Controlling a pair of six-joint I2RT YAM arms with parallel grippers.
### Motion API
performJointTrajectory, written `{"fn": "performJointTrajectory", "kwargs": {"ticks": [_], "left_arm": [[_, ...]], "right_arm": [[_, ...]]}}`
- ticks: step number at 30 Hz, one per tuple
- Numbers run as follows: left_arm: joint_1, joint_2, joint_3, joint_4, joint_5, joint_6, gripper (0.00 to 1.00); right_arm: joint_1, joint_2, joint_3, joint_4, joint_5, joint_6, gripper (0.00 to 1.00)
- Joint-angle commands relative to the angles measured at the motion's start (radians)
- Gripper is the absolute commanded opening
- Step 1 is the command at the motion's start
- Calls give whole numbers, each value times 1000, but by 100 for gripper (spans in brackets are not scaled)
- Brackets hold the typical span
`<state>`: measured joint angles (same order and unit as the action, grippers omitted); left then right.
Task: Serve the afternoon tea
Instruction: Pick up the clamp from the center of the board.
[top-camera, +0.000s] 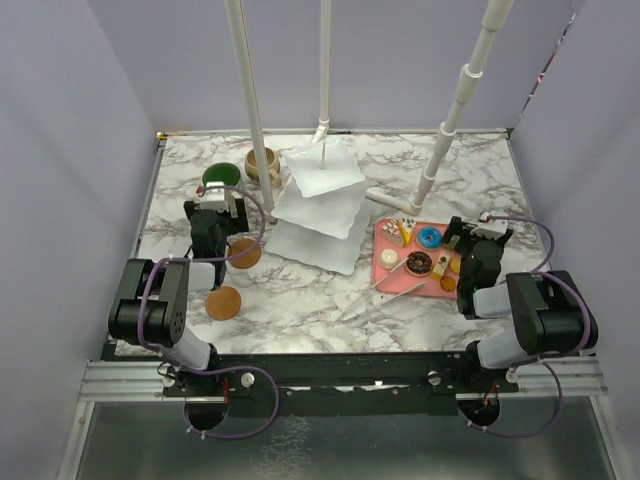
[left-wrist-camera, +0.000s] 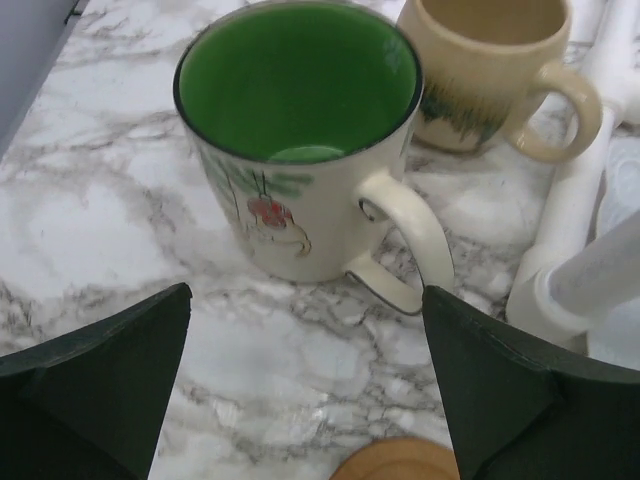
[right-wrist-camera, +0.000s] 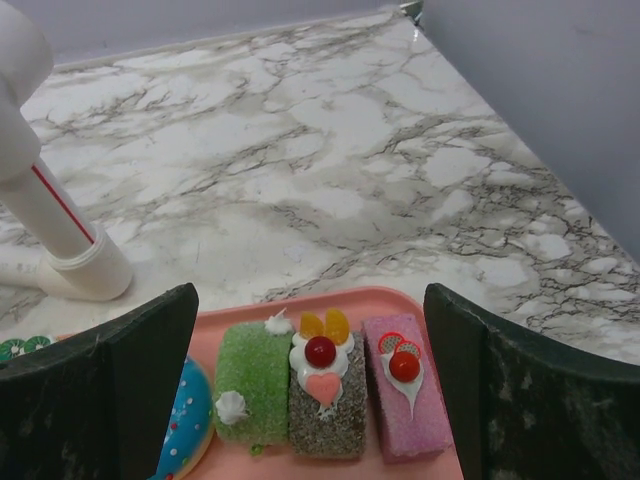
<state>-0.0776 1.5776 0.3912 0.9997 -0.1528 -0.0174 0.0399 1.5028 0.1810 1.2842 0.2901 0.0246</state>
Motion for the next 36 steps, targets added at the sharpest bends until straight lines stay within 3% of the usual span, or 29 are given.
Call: {"fn": "performJointTrajectory", "kwargs": {"ticks": [1,6,12,18,22,28,36], "left_arm": [[9,-68,183,-435,93,13,99],[9,-161,202,-549,190,-23,99],[10,-243,270,-769,227,-77,99],[10,-346,297,-981,250,67,99],[11,-418,342,-1179,291,138,99],[11,-524,430,-1351,362,111,99],[10,-540,540,-1440,441,51,99]], "right_arm": [[32,-108,72,-193,178,18,100],[32,-297,234,-663,153,96,100],[58,-427,268,-786,59,215,100],[66,-454,406,-1112,51,325,100],[117,-468,478,-1215,80,335,100],[399,-450,554,-1321,215,300,100],[696,-353,649,-1547,312,412,100]]}}
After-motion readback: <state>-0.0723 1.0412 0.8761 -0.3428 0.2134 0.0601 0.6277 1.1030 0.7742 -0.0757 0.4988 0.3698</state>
